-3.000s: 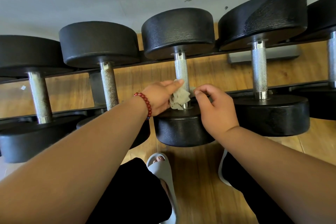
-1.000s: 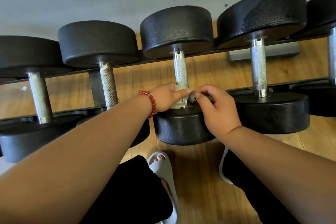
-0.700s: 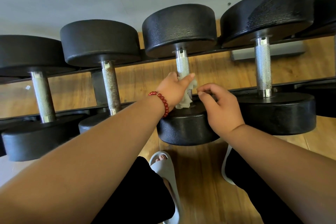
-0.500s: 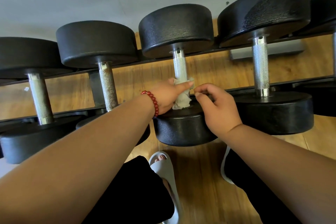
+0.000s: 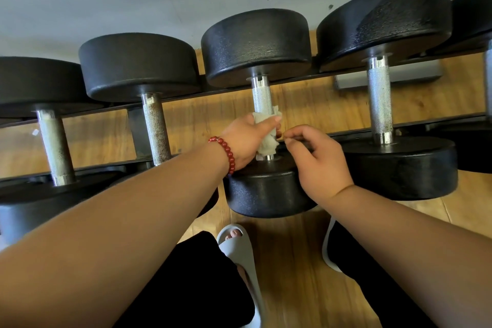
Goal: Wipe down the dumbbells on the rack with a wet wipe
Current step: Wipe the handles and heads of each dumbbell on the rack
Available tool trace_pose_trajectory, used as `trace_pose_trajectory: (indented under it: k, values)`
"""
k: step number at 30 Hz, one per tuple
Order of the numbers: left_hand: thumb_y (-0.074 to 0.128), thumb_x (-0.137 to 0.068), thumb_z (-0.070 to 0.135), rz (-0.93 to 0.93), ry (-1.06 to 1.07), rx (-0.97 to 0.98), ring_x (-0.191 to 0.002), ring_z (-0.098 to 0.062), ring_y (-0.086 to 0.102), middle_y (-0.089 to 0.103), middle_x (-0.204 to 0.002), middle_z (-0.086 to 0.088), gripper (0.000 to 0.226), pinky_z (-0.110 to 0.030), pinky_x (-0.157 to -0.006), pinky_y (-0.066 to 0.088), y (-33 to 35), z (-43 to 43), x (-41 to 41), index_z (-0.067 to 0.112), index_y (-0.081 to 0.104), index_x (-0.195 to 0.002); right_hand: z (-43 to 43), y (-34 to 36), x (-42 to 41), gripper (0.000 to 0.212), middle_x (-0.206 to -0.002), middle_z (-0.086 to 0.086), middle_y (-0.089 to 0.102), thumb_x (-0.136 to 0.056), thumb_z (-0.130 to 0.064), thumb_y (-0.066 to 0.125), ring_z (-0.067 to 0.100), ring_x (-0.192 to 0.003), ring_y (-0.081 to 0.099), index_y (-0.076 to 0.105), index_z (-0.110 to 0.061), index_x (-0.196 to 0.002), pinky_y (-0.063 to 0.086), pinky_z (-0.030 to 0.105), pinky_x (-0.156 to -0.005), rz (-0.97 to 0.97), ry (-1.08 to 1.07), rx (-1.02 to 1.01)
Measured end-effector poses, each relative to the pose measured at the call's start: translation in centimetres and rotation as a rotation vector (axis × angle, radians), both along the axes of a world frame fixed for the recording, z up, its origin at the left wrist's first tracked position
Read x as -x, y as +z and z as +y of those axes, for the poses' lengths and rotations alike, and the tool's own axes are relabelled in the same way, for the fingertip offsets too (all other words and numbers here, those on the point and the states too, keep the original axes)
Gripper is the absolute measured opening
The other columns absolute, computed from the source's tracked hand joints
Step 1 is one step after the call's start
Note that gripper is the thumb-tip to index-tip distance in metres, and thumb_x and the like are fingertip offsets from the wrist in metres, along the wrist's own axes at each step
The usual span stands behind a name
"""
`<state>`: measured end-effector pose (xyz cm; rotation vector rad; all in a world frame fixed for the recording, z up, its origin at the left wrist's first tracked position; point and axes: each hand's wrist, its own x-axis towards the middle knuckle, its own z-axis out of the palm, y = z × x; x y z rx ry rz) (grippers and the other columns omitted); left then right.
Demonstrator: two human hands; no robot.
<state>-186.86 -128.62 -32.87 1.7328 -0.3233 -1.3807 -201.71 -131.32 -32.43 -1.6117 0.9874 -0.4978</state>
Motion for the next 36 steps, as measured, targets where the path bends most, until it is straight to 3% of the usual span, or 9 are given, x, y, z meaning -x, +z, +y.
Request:
trace_pose_trajectory:
  k: [5, 8, 11, 14, 19, 24, 28, 31, 36]
  values:
    - [0.064, -0.092, 0.020, 0.099, 0.140, 0.072, -0.073, -0.012, 0.063, 0.065, -0.084, -0.004, 0.023, -0.030, -0.069, 0.054, 1.4, -1.8, -1.4, 0.005, 0.060, -0.110, 0.0, -0.1, 0.1, 0.015, -0.094, -0.011, 0.065, -0.094, -0.021, 0.056, 0.004, -0.087, 0.061, 0.064, -0.034, -0.089, 0.047, 0.017, -0.077, 0.014, -0.011, -0.016]
    - [0.063, -0.093, 0.018, 0.112, 0.207, 0.135, -0.073, -0.012, 0.062, 0.065, -0.080, -0.002, 0.018, -0.027, -0.068, 0.053, 1.9, -2.9, -1.8, 0.005, 0.061, -0.105, -0.1, -0.1, 0.1, 0.013, -0.092, -0.009, 0.064, -0.095, -0.021, 0.055, 0.006, -0.084, 0.061, 0.065, -0.029, -0.090, 0.048, 0.019, -0.076, 0.023, -0.007, -0.021]
    - [0.059, -0.095, 0.019, 0.127, 0.117, 0.117, -0.075, -0.011, 0.063, 0.065, -0.082, 0.000, 0.008, -0.023, -0.068, 0.053, 1.3, -2.1, -1.2, 0.012, 0.062, -0.094, 0.0, -0.1, 0.0, 0.013, -0.096, -0.010, 0.065, -0.095, -0.021, 0.055, 0.002, -0.090, 0.060, 0.064, -0.031, -0.092, 0.047, 0.019, -0.080, 0.033, -0.004, -0.016]
    - [0.060, -0.094, 0.016, 0.153, 0.096, 0.078, -0.075, -0.011, 0.062, 0.064, -0.084, -0.002, 0.006, -0.025, -0.069, 0.054, 1.6, -1.8, -1.2, 0.011, 0.060, -0.096, -0.1, -0.1, 0.1, 0.013, -0.096, -0.009, 0.065, -0.094, -0.021, 0.055, 0.004, -0.089, 0.060, 0.065, -0.028, -0.093, 0.046, 0.017, -0.079, 0.044, -0.007, -0.007]
    - [0.066, -0.090, 0.013, 0.197, 0.278, 0.117, -0.067, -0.011, 0.064, 0.066, -0.079, -0.003, 0.009, -0.026, -0.061, 0.056, 2.8, -3.9, -2.7, 0.006, 0.063, -0.096, 0.0, -0.1, 0.1, 0.014, -0.097, -0.010, 0.065, -0.095, -0.021, 0.054, 0.008, -0.085, 0.059, 0.065, -0.028, -0.091, 0.044, 0.006, -0.072, 0.033, -0.019, -0.014]
    - [0.062, -0.094, 0.018, 0.151, 0.181, 0.090, -0.072, -0.012, 0.062, 0.066, -0.081, 0.000, 0.008, -0.025, -0.071, 0.052, 1.7, -2.5, -0.9, 0.011, 0.062, -0.095, -0.1, -0.4, 0.1, 0.013, -0.096, -0.008, 0.066, -0.094, -0.021, 0.055, 0.009, -0.089, 0.061, 0.065, -0.029, -0.092, 0.049, 0.023, -0.082, 0.031, -0.011, -0.009]
    - [0.066, -0.091, 0.019, 0.130, 0.209, 0.064, -0.065, -0.010, 0.064, 0.066, -0.079, -0.001, 0.018, -0.025, -0.058, 0.054, 2.4, -3.6, -2.4, 0.005, 0.064, -0.103, 0.0, -0.3, 0.1, 0.013, -0.096, -0.009, 0.065, -0.094, -0.021, 0.055, 0.006, -0.089, 0.060, 0.065, -0.028, -0.090, 0.047, 0.020, -0.082, 0.035, -0.018, -0.006]
    - [0.069, -0.089, 0.019, 0.153, 0.280, 0.096, -0.066, -0.010, 0.064, 0.068, -0.077, 0.001, 0.013, -0.026, -0.066, 0.054, 2.5, -4.1, -2.1, 0.009, 0.065, -0.097, -0.1, -0.4, 0.2, 0.012, -0.096, -0.009, 0.065, -0.094, -0.021, 0.055, 0.003, -0.087, 0.059, 0.066, -0.024, -0.092, 0.046, 0.018, -0.079, 0.052, -0.015, 0.000]
    - [0.064, -0.092, 0.018, 0.145, 0.078, 0.004, -0.067, -0.013, 0.059, 0.064, -0.072, 0.001, 0.008, -0.026, -0.064, 0.052, 1.2, -1.3, -0.5, 0.011, 0.060, -0.090, -0.1, -0.4, 0.1, 0.012, -0.095, -0.011, 0.065, -0.094, -0.021, 0.055, 0.004, -0.083, 0.060, 0.065, -0.029, -0.093, 0.046, 0.014, -0.076, 0.037, -0.009, 0.004]
